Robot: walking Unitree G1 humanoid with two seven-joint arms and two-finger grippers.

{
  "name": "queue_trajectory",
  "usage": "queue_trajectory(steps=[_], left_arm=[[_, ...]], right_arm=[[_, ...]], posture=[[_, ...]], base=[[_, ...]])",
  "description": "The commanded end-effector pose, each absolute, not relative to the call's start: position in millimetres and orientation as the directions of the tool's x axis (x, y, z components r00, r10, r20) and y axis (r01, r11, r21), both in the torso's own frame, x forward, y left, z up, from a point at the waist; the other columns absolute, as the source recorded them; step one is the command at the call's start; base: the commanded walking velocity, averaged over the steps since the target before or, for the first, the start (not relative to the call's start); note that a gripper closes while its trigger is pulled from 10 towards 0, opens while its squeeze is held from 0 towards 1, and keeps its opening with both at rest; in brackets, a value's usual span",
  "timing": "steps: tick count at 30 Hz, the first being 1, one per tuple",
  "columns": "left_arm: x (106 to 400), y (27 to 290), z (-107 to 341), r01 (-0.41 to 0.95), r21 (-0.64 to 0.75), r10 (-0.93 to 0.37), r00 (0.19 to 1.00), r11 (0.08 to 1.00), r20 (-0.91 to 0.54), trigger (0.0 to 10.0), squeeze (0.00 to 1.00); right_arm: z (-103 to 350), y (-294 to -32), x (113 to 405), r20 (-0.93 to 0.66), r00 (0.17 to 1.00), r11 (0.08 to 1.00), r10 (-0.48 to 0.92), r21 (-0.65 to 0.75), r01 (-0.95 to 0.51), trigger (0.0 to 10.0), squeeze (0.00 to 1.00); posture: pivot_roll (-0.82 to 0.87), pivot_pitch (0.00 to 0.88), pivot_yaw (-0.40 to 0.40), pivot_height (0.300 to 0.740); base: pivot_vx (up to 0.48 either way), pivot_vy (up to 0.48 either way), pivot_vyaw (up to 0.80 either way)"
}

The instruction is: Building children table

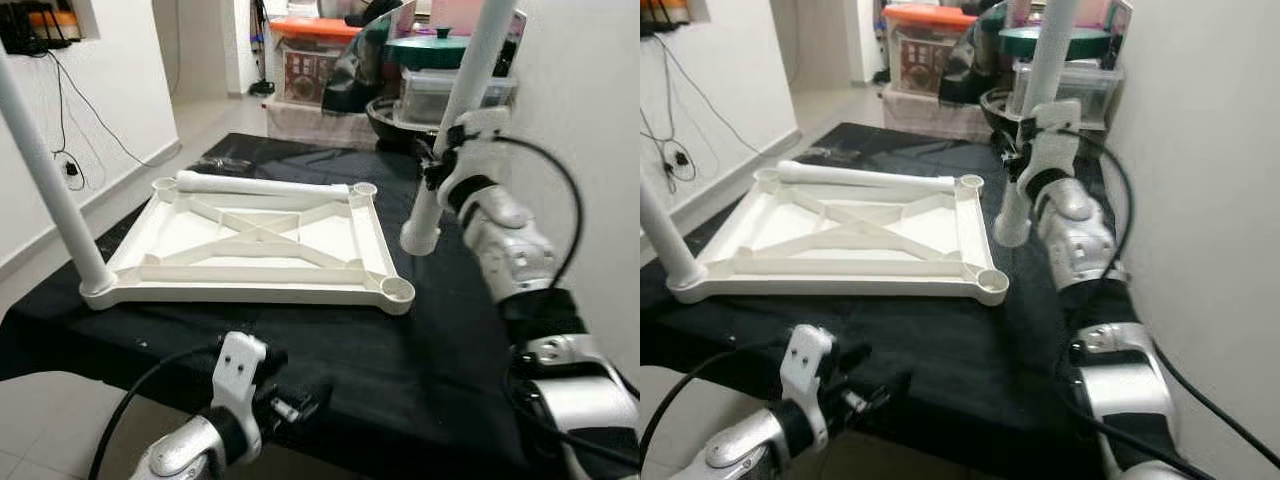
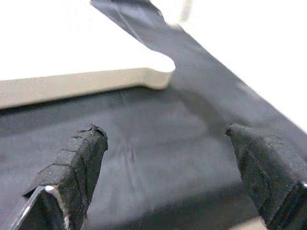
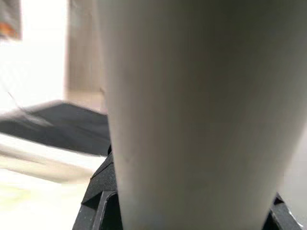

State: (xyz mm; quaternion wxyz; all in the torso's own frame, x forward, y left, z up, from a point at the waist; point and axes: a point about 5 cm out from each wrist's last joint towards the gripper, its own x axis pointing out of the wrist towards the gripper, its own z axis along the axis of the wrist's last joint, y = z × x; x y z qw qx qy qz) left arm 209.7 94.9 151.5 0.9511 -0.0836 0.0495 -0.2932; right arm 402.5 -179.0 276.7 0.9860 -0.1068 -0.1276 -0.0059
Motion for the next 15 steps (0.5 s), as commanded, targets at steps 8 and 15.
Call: queue_trajectory(steps=[8,15], left_arm=[[194.4,90.9,166.8,0.515,-0.178,-0.529,0.848,0.838,-0.035,10.0,0.0],[187.7,90.0,172.2,0.494,-0.181,-0.508,0.86,0.851,-0.044,10.0,0.0]], right_arm=[[284.1,-157.5,410.1,0.394,0.919,0.884,0.01,-0.433,0.176,0.0,0.0],[249.5,-141.9,410.6,0.303,0.945,0.912,0.122,-0.409,0.013,0.0,0.0]], posture=[[0.09,0.254,-0.039,0.74],[0.09,0.278,-0.037,0.74]], base=[[0.0,0.0,0.0],[0.0,0.0,0.0]])
